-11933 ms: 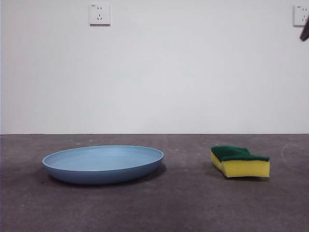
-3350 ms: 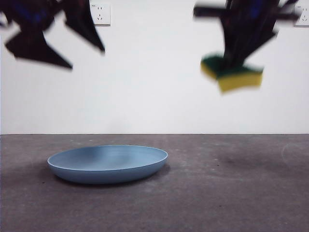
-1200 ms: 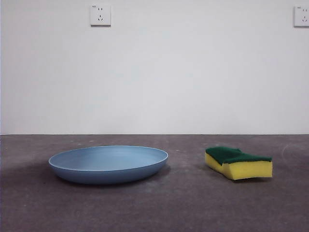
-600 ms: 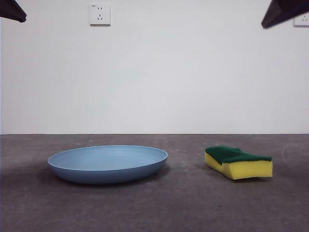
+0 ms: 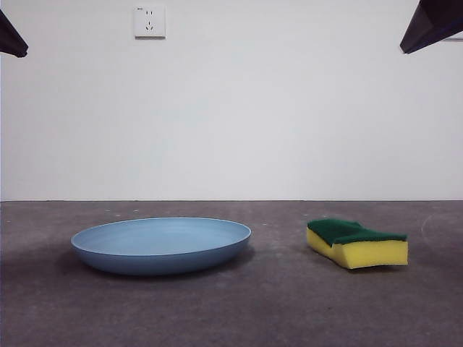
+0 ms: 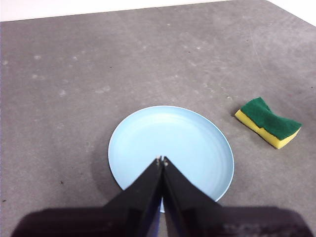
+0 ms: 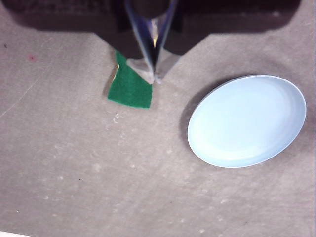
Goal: Pick up the plate,pick up the cloth,clean the plate with the cloth
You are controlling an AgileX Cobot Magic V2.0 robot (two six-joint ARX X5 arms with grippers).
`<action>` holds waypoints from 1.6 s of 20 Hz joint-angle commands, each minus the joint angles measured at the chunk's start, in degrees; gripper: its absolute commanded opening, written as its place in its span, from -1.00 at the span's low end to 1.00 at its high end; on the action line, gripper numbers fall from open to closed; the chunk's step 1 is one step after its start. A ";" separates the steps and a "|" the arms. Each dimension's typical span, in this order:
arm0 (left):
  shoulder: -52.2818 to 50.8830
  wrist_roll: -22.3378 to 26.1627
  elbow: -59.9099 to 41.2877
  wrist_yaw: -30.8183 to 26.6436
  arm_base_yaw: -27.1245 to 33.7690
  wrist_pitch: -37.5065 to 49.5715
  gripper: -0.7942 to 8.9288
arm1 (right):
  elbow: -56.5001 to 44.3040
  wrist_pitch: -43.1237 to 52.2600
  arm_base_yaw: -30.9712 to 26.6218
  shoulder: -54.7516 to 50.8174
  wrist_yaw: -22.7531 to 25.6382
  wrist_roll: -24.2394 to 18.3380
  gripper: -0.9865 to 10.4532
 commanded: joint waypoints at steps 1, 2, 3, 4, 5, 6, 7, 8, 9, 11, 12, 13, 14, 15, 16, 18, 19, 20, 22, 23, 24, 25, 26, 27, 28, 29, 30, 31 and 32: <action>-0.15 -0.31 -0.11 -0.04 -0.15 0.17 -0.84 | -0.50 0.33 0.02 -0.04 0.17 0.39 -0.83; -0.15 -0.31 -0.11 -0.04 -0.15 0.17 -0.84 | -0.50 0.33 0.02 -0.04 0.17 0.39 -0.83; -0.15 -0.31 -0.11 -0.04 -0.15 0.17 -0.84 | -0.50 0.33 0.02 -0.04 0.20 0.39 -0.83; -0.15 -0.31 -0.11 -0.04 -0.15 0.17 -0.84 | -0.50 0.33 0.02 -0.07 0.20 0.39 -0.83; -0.15 -0.31 -0.11 -0.04 -0.15 0.17 -0.84 | -0.50 0.33 0.02 -0.09 0.17 0.39 -0.83; -0.15 -0.31 -0.11 -0.04 -0.15 0.17 -0.84 | -0.50 0.33 0.02 -0.09 0.17 0.39 -0.83; -0.15 -0.31 -0.11 -0.04 -0.15 0.17 -0.84 | -0.50 0.33 0.02 -0.09 0.17 0.39 -0.83; -0.17 -0.31 -0.11 -0.07 0.04 0.17 -0.84 | -0.50 0.33 0.02 -0.09 0.17 0.39 -0.83; -0.31 -0.31 -0.11 0.02 0.37 0.15 -0.84 | -0.50 0.33 0.02 -0.11 0.17 0.39 -0.83; -1.36 -0.09 -0.11 0.00 1.27 -0.39 -0.84 | -0.50 0.33 0.02 -0.15 0.20 0.39 -0.83; -2.43 1.25 -0.11 -0.17 2.12 -1.09 -0.84 | -0.50 0.33 0.02 -0.15 0.17 0.39 -0.83; -4.20 3.41 -0.11 -0.70 3.80 -1.16 -0.84 | -0.50 0.33 0.02 -0.15 0.17 0.39 -0.83; -5.88 3.39 -0.13 -0.83 5.27 -1.03 -0.84 | -0.50 0.33 0.02 -0.15 0.17 0.39 -0.83; -7.89 4.09 -0.20 -1.64 6.82 -0.76 -0.84 | -0.50 0.33 0.02 -0.15 0.17 0.42 -0.83; -9.57 5.64 -0.48 -1.79 8.13 -0.52 -0.84 | -0.50 0.33 0.02 -0.15 0.17 0.39 -0.83; -13.38 9.33 -1.75 -1.53 11.08 -0.52 -0.84 | -0.50 0.33 0.02 -0.15 0.17 0.39 -0.83; -15.21 10.01 -2.89 -1.49 12.39 -0.26 -0.84 | -0.50 0.33 0.02 -0.15 0.20 0.39 -0.83; -17.07 10.43 -4.50 -1.46 13.68 0.39 -0.84 | -0.50 0.33 0.02 -0.15 0.17 0.39 -0.83; -20.96 10.60 -8.87 -1.36 16.17 2.67 -0.84 | -0.50 0.33 0.02 -0.15 0.17 0.39 -0.83; -22.82 10.49 -11.47 -1.14 17.16 4.28 -0.84 | -0.50 0.33 0.02 -0.15 0.17 0.39 -0.83; -24.30 10.25 -14.16 -0.92 17.90 5.99 -0.84 | -0.50 0.33 0.02 -0.15 0.17 0.39 -0.83; -25.62 10.14 -16.83 -0.94 18.49 7.74 -0.84 | -0.50 0.33 0.02 -0.15 0.17 0.39 -0.83; -26.77 9.99 -19.41 -0.94 19.04 9.42 -0.84 | -0.50 0.33 0.02 -0.15 0.17 0.39 -0.83; -27.96 9.40 -21.88 -1.14 19.45 10.99 -0.84 | -0.50 0.33 0.02 -0.15 0.17 0.39 -0.83; -29.14 8.57 -24.15 -1.20 19.82 12.26 -0.84 | -0.50 0.33 0.02 -0.15 0.17 0.39 -0.83; -30.32 7.80 -26.27 -1.20 20.15 13.46 -0.84 | -0.50 0.33 0.02 -0.15 0.17 0.42 -0.83; -31.30 7.04 -28.06 -1.20 20.35 14.23 -0.84 | -0.50 0.33 0.02 -0.15 0.17 0.39 -0.83; -32.06 6.14 -29.66 -1.20 20.55 15.19 -0.84 | -0.50 0.33 0.02 -0.15 0.17 0.39 -0.83; -32.68 5.70 -30.80 -1.16 20.63 15.54 -0.84 | -0.50 0.33 0.02 -0.15 0.20 0.39 -0.83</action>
